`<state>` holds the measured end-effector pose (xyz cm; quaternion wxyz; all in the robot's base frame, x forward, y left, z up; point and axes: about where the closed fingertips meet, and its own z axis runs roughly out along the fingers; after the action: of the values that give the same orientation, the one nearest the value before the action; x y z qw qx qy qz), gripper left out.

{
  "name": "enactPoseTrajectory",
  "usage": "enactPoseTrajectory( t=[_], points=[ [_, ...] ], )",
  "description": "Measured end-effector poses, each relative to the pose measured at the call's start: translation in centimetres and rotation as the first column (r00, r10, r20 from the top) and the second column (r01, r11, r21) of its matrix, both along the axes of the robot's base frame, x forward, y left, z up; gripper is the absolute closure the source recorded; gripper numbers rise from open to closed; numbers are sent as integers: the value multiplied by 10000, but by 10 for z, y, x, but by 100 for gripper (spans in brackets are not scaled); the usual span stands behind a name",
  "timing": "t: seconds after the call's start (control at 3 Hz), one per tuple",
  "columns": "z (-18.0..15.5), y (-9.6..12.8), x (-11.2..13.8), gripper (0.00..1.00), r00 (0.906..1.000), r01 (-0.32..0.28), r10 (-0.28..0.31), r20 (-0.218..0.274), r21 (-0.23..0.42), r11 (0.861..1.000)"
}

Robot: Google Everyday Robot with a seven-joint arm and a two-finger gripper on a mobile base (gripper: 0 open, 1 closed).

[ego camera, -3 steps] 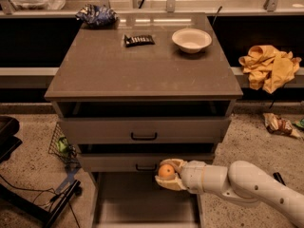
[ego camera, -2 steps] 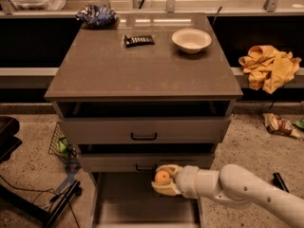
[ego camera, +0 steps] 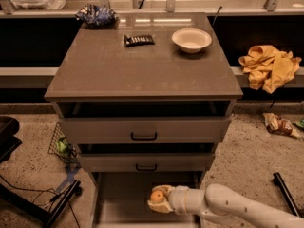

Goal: Place orange into bottom drawer

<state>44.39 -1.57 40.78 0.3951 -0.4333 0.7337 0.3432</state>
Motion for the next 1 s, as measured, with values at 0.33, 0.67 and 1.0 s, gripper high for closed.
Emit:
enactPoseTrajectory(
  t=[0.33, 0.67, 1.0],
  points=[
    [-67, 15, -8, 100, 9996, -232, 235, -161, 213, 9995],
    [-137, 41, -7, 100, 9970, -681, 696, -335, 426, 9968],
    [-171, 58, 0, 100, 9946, -945, 950, -412, 132, 9954]
  ],
)
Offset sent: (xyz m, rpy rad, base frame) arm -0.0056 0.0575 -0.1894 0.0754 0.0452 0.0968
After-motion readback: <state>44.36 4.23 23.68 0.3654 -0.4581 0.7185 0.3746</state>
